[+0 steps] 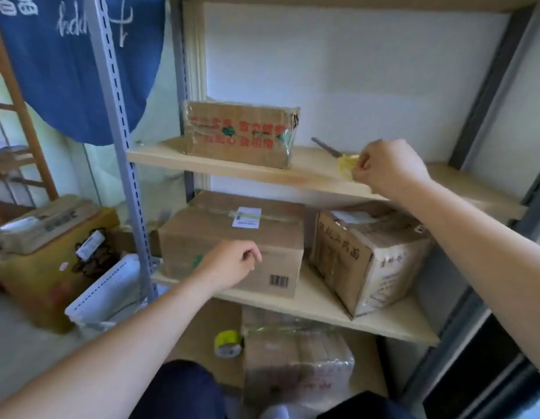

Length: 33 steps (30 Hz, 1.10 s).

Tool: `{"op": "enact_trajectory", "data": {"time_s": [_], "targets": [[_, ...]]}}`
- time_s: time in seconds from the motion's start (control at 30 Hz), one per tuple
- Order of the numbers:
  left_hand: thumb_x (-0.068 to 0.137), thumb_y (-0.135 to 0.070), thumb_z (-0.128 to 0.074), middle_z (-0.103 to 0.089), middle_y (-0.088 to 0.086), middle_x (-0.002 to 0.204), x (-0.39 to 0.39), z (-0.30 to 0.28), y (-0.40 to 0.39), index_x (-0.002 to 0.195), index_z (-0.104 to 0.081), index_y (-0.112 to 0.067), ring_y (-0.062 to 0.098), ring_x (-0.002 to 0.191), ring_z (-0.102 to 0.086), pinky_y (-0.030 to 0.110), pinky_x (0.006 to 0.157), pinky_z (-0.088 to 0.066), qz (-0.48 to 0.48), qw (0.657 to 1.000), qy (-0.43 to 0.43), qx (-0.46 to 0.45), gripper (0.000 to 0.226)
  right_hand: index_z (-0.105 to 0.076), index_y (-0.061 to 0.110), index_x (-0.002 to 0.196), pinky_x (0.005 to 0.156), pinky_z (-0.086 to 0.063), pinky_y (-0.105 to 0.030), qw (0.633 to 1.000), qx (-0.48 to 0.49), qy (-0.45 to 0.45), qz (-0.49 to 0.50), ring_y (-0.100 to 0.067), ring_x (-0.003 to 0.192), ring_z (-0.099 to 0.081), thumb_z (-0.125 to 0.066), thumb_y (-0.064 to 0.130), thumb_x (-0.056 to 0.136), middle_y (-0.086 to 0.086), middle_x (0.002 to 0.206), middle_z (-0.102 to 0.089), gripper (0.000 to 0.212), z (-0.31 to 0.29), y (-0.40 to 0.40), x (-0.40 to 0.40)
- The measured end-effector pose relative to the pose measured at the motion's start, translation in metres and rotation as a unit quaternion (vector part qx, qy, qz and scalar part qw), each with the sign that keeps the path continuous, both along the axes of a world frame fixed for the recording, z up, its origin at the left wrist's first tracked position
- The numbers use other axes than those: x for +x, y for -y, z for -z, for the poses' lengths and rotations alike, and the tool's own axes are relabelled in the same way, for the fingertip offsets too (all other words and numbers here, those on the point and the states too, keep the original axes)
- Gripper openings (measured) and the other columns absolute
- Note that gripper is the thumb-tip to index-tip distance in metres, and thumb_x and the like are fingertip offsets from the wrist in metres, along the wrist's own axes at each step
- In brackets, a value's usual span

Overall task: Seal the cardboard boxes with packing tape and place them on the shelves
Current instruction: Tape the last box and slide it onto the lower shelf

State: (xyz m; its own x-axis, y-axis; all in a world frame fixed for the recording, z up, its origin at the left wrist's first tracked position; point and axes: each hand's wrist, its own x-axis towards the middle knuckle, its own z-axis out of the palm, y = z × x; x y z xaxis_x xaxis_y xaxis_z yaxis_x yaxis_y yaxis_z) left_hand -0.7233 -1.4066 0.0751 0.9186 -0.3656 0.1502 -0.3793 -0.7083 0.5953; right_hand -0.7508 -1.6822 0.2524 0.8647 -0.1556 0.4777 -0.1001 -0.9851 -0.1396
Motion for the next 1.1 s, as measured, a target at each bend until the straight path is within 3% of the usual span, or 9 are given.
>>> {"op": "enact_trajectory", "data": {"time_s": [0.17,0.3,0.43,0.53,0.67,0.77,0.83,0.93,1.1], "targets": [[0.103,-0.014,-0.045,-0.072,0.008,0.088,0.012,0.09,-0.058,0.092,-0.068,-0.011,0.015,0.068,-0.065,0.025,0.066,-0.053,-0.03,0.981,-0.187,0.035,0.026,-0.064,0.024,0.089,0.064,-0.052,-0.026,0.956,0.036,-0.176,-0.232,-0.006,0.062,-0.062,-0.072,0.032,0.087,0.009,0.076,-0.065,0.012,0.142,-0.064,-0.056],[0.102,-0.013,-0.041,-0.067,-0.002,0.082,0.031,0.168,-0.087,0.103,-0.067,-0.011,0.012,0.068,-0.063,0.018,0.053,-0.045,-0.035,0.947,-0.296,0.122,0.026,-0.066,0.019,0.086,0.07,-0.05,-0.03,0.907,0.051,-0.38,-0.173,-0.019,0.083,-0.066,-0.065,0.047,0.087,0.003,0.084,-0.068,0.028,0.299,-0.096,-0.034],[0.1,-0.023,-0.04,-0.061,0.004,0.079,0.077,0.249,-0.099,0.1,-0.064,-0.006,0.018,0.064,-0.052,0.029,0.057,-0.041,0.006,0.894,-0.39,0.222,0.029,-0.064,0.023,0.105,0.074,-0.048,-0.028,0.894,0.068,-0.43,-0.106,-0.024,0.1,-0.067,-0.054,0.047,0.094,0.0,0.105,-0.069,0.028,0.395,-0.124,0.02],[0.104,-0.026,-0.04,-0.057,0.009,0.084,0.108,0.282,-0.09,0.106,-0.061,-0.005,0.025,0.076,-0.053,0.034,0.069,-0.038,0.009,0.898,-0.371,0.236,0.03,-0.065,0.021,0.105,0.082,-0.051,-0.033,0.892,0.038,-0.446,-0.059,-0.027,0.101,-0.067,-0.049,0.035,0.097,-0.004,0.108,-0.069,0.023,0.426,-0.143,0.072],[0.105,-0.036,-0.041,-0.049,0.022,0.139,0.144,0.328,-0.06,0.139,-0.046,-0.006,0.037,0.125,-0.049,0.04,0.099,-0.042,-0.004,0.943,-0.281,0.18,0.046,-0.057,0.017,0.125,0.089,-0.05,-0.039,0.906,0.024,-0.423,-0.014,-0.032,0.112,-0.061,-0.041,0.035,0.103,-0.013,0.123,-0.062,0.033,0.462,-0.156,0.127],[0.102,-0.026,-0.046,-0.054,0.009,0.111,0.159,0.362,-0.04,0.116,-0.057,-0.011,0.023,0.1,-0.053,0.036,0.087,-0.046,0.01,0.935,-0.328,0.132,0.023,-0.044,0.014,0.143,0.099,-0.044,-0.046,0.893,0.014,-0.451,-0.01,-0.037,0.126,-0.05,-0.032,0.036,0.106,-0.019,0.14,-0.049,0.044,0.473,-0.155,0.147],[0.102,-0.013,-0.046,-0.047,-0.002,0.096,0.165,0.372,-0.031,0.109,-0.053,-0.015,0.015,0.082,-0.047,0.029,0.075,-0.04,0.045,0.919,-0.378,0.099,0.011,-0.051,0.01,0.134,0.095,-0.044,-0.041,0.886,0.068,-0.459,-0.022,-0.037,0.116,-0.054,-0.034,0.029,0.106,-0.022,0.132,-0.053,0.038,0.477,-0.15,0.15],[0.1,-0.01,-0.05,-0.052,0.005,0.132,0.17,0.361,-0.025,0.14,-0.047,-0.009,0.022,0.109,-0.051,0.02,0.078,-0.037,0.081,0.909,-0.405,0.061,0.04,-0.058,0.013,0.096,0.077,-0.047,-0.033,0.871,0.12,-0.476,-0.038,-0.026,0.086,-0.06,-0.038,0.032,0.105,-0.017,0.104,-0.065,0.029,0.477,-0.152,0.135],[0.098,-0.018,-0.054,-0.064,0.009,0.127,0.179,0.353,-0.028,0.126,-0.063,-0.009,0.025,0.108,-0.06,0.027,0.081,-0.044,0.155,0.895,-0.394,0.144,0.03,-0.053,0.014,0.118,0.081,-0.046,-0.028,0.874,0.129,-0.469,-0.002,-0.025,0.104,-0.065,-0.038,0.021,0.105,-0.009,0.115,-0.065,0.021,0.483,-0.17,0.124]]}}
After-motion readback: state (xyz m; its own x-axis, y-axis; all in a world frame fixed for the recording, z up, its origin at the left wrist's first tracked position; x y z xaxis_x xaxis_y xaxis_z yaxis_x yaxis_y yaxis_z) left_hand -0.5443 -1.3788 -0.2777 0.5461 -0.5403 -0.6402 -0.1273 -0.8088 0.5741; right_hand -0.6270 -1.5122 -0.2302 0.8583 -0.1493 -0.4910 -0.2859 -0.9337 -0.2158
